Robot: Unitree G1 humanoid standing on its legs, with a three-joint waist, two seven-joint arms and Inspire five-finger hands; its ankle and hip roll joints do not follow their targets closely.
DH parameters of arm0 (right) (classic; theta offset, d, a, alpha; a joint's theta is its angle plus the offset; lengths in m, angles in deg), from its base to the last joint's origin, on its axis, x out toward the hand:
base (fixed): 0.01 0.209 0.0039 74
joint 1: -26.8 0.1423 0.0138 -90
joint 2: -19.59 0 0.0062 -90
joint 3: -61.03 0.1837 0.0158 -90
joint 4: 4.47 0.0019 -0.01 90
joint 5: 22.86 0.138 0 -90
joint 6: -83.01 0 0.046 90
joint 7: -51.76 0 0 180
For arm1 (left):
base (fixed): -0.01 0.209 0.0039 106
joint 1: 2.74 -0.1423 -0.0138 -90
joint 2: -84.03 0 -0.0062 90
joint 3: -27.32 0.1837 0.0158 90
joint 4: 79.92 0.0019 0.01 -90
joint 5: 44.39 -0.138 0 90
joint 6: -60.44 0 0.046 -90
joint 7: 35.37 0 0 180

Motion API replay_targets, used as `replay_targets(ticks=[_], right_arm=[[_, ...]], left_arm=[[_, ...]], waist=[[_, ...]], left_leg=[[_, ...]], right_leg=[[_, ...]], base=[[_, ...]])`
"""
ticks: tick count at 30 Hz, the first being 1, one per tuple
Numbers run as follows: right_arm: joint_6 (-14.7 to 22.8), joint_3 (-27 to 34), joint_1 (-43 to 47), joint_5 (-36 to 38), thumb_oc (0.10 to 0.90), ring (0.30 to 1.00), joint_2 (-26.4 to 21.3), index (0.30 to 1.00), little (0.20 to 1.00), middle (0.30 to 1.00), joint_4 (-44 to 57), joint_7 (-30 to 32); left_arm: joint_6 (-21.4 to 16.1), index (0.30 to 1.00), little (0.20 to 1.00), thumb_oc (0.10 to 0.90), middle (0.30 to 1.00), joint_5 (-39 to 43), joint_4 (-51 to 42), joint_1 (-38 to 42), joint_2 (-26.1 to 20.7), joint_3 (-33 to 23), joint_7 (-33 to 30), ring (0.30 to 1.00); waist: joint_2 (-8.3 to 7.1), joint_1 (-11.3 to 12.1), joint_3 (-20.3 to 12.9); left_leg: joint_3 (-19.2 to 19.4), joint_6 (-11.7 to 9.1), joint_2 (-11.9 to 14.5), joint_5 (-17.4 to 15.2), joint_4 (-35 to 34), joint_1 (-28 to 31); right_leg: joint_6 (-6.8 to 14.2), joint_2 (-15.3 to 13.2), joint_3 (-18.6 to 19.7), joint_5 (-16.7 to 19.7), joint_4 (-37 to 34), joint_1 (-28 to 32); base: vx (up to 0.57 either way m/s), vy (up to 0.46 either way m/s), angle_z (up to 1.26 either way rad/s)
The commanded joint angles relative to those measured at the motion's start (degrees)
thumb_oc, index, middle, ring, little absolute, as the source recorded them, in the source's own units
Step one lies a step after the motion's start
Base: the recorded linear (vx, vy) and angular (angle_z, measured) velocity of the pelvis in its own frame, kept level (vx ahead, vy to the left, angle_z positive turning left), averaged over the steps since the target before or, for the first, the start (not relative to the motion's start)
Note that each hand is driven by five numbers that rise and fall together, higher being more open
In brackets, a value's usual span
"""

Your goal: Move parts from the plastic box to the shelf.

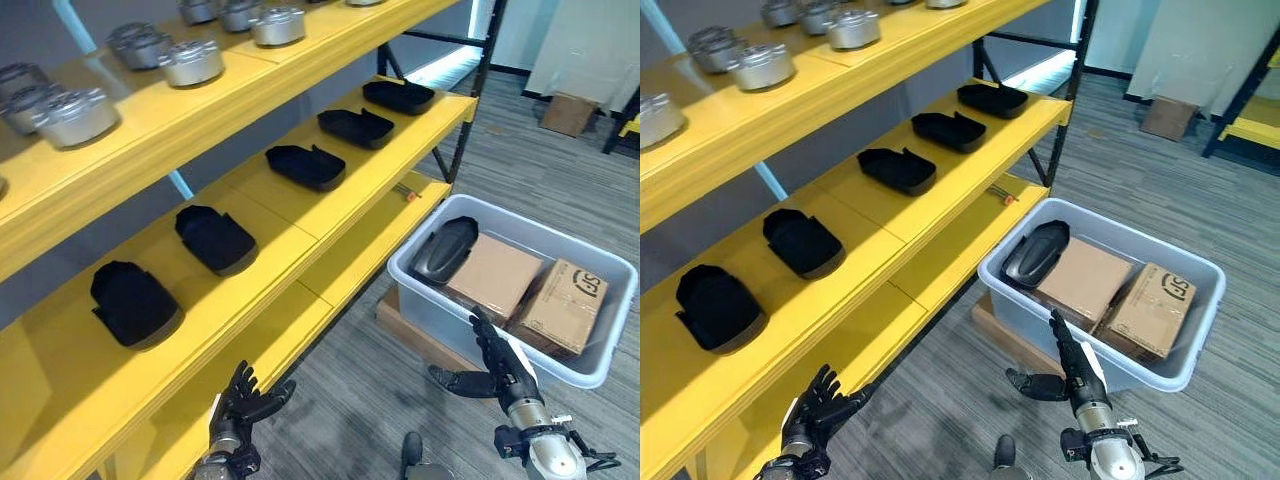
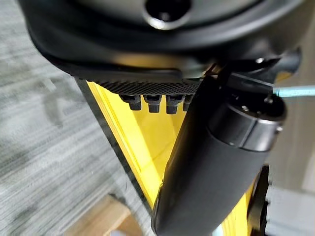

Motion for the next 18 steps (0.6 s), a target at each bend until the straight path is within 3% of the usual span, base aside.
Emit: replay_targets(ticks=[1,4,5,6,7,8,9,10,11,14,18], right_arm=[[6.7,5.0,2.8,2.5,0.900,1.000,0.7,1.000,1.000,1.000,5.8,2.2],[7.2,5.1,2.4,1.2,0.900,1.000,0.3,1.000,1.000,1.000,5.6,3.2],[7.2,4.9,2.3,1.4,0.900,1.000,0.1,1.000,1.000,1.000,4.7,3.7],[7.2,4.9,2.5,1.4,0.900,1.000,0.2,1.000,1.000,1.000,4.6,3.8],[7.0,4.4,3.3,0.6,0.900,1.000,-0.7,1.000,1.000,1.000,3.9,4.1],[6.9,4.1,3.6,0.8,0.900,1.000,-1.1,1.000,1.000,1.000,3.6,3.6],[6.9,4.1,3.6,0.8,0.900,1.000,-1.1,1.000,1.000,1.000,3.5,3.6],[6.9,3.8,4.4,1.1,0.900,1.000,-1.4,1.000,1.000,1.000,2.7,3.1],[6.6,3.5,5.1,1.3,0.900,1.000,-1.5,1.000,1.000,1.000,2.3,2.2],[6.7,3.8,5.7,0.6,0.900,1.000,-2.1,1.000,1.000,1.000,1.1,2.1],[6.7,3.6,6.5,-0.9,0.900,1.000,-2.3,1.000,1.000,1.000,1.2,2.6]], left_arm=[[-5.2,1.000,1.000,0.900,1.000,-1.4,-5.8,3.2,-3.5,-2.0,-0.2,1.000],[-5.9,1.000,1.000,0.900,1.000,-3.4,-6.2,5.2,-4.1,-2.1,-1.9,1.000],[-6.2,1.000,1.000,0.900,1.000,-2.5,-5.9,6.1,-4.1,-2.7,-3.2,1.000],[-6.2,1.000,1.000,0.900,1.000,-2.4,-5.9,6.2,-4.1,-2.7,-3.3,1.000],[-6.5,1.000,1.000,0.900,1.000,-0.5,-5.8,6.2,-3.7,-3.6,-3.8,1.000],[-6.6,1.000,1.000,0.900,1.000,-0.4,-6.0,5.7,-3.6,-4.4,-4.1,1.000],[-6.6,1.000,1.000,0.900,1.000,-0.4,-6.0,5.7,-3.6,-4.5,-4.1,1.000],[-6.8,1.000,1.000,0.900,1.000,-0.6,-6.1,5.4,-3.5,-4.9,-3.9,1.000],[-6.7,1.000,1.000,0.900,1.000,-0.9,-5.8,4.2,-3.7,-5.6,-3.5,1.000],[-6.9,1.000,1.000,0.900,1.000,-1.3,-5.1,3.7,-3.5,-6.1,-3.5,1.000],[-6.7,1.000,1.000,0.900,1.000,-1.1,-4.2,3.4,-3.2,-6.9,-3.9,1.000]], waist=[[-2.57,-0.9,0.8],[-3.05,-1.1,1.3],[-3.75,0.2,2.0],[-3.72,-0.2,2.0],[-5.31,1.6,3.1],[-6.45,2.7,3.3],[-6.44,2.6,3.3],[-7.62,4.0,4.0],[-8.53,5.4,4.7],[-7.68,7.1,6.3],[-6.50,8.3,6.7]], left_leg=[[-2.7,-6.0,8.2,11.4,1.7,-1.6],[-4.5,-5.8,9.2,11.8,4.1,-2.6],[-10.6,-4.5,8.1,11.9,7.8,-5.1],[-11.2,-4.4,8.2,11.6,8.5,-5.7],[-20.5,-1.1,3.4,8.8,12.1,-9.7],[-26.1,1.6,-1.5,4.3,14.2,-12.6],[-26.2,1.7,-1.5,4.2,14.3,-12.7],[-29.0,3.8,-5.5,2.4,16.2,-17.4],[-31.3,3.8,-7.5,2.8,14.4,-21.3],[-33.2,2.1,-8.7,8.7,7.3,-25.4],[-32.0,1.3,-8.0,10.9,-0.2,-23.9]], right_leg=[[1.2,0.3,4.2,-11.8,5.4,2.2],[-0.4,2.6,6.1,-12.9,5.6,2.1],[-1.3,3.6,7.6,-13.3,4.9,2.5],[-1.3,3.5,7.3,-13.3,4.8,2.5],[-2.0,3.5,9.1,-12.9,3.8,3.2],[-1.9,3.0,10.6,-12.6,3.1,3.5],[-1.9,3.0,10.6,-12.7,3.1,3.5],[-2.1,2.6,11.1,-11.6,3.0,3.6],[-1.8,3.1,12.9,-11.8,3.0,5.3],[-1.7,3.8,13.6,-12.3,3.7,6.4],[-1.8,5.2,14.7,-13.6,5.2,7.2]], base=[[0.04,-0.280,-0.13],[0.07,-0.345,-0.38],[0.03,-0.177,-0.43],[0.05,-0.299,-0.55],[0.05,-0.151,-0.51],[0.05,-0.149,-0.41],[-0.01,-0.087,-0.40],[0.07,-0.122,-0.59],[0.12,-0.110,-0.62],[0.15,0.018,-0.80],[0.15,0.094,-0.26]])
